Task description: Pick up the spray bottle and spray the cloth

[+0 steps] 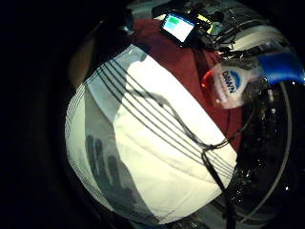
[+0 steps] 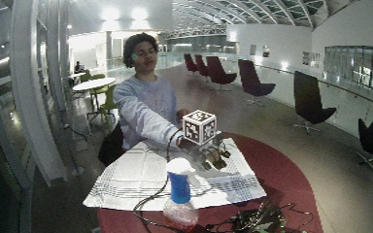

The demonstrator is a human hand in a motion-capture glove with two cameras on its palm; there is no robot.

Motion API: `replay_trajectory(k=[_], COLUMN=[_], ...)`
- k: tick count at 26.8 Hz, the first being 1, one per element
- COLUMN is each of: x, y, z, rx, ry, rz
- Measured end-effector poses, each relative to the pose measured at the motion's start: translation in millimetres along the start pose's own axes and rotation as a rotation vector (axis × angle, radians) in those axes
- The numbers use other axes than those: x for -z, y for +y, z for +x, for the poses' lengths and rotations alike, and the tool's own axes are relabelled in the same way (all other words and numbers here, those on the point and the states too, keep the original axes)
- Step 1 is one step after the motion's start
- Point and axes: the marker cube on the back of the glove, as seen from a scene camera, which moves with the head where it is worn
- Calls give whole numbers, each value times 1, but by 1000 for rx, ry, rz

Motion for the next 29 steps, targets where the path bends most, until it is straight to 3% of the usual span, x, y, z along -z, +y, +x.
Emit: replay_trajectory(k=[29], x=[21], y=[13], z=[48], rx=[10], ry=[44], rz=[16])
